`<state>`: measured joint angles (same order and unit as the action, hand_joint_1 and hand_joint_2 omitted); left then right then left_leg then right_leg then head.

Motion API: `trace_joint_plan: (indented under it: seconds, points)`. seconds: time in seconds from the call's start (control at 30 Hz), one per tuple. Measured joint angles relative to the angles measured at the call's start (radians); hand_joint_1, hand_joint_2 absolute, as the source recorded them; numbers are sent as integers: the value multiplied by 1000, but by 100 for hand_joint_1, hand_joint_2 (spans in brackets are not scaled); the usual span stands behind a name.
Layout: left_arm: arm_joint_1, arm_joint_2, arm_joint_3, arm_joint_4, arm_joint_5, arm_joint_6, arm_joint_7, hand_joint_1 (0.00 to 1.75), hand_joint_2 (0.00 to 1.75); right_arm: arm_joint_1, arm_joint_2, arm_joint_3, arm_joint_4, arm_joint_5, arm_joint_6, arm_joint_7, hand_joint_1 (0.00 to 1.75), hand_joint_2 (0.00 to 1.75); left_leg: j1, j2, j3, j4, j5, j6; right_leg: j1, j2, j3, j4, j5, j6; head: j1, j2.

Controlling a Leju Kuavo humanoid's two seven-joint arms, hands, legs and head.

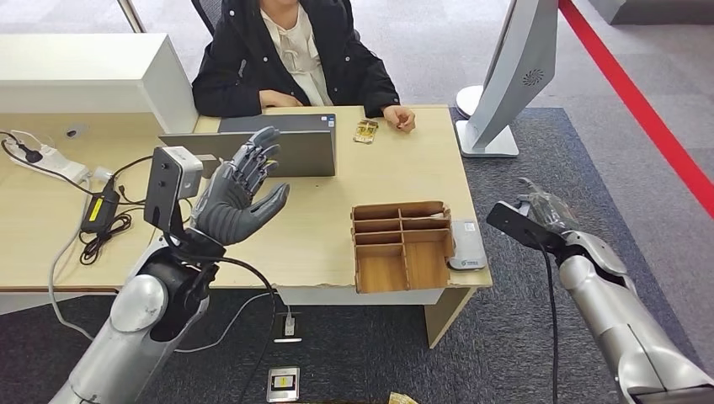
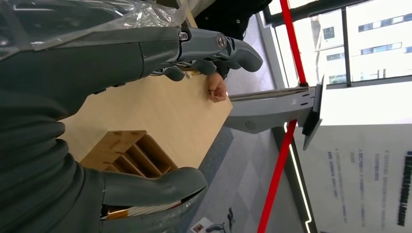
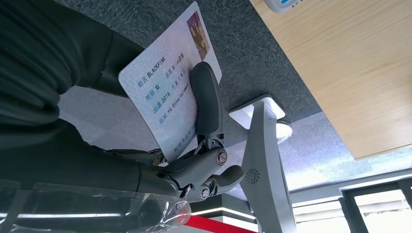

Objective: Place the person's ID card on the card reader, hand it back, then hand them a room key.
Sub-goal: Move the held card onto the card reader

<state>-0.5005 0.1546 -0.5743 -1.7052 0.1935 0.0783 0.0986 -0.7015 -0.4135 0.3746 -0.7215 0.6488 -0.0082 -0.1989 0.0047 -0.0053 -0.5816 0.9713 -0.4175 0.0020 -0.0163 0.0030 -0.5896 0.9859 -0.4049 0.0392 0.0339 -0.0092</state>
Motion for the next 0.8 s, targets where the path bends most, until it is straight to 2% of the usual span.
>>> trace_joint_plan:
  seconds: [0.53, 0.8]
  points:
    - [33, -51, 49, 10, -44, -33, -23, 0, 175, -6, 43, 0, 57, 22, -40, -65, 175, 175, 0, 0, 0, 0, 0, 0, 0, 0, 0, 0, 0, 0, 0, 0]
    - [37, -68, 58, 16, -50, -38, -28, 0, 175, -5, 65, 0, 58, 24, -39, -70, 175, 175, 0, 0, 0, 0, 0, 0, 0, 0, 0, 0, 0, 0, 0, 0]
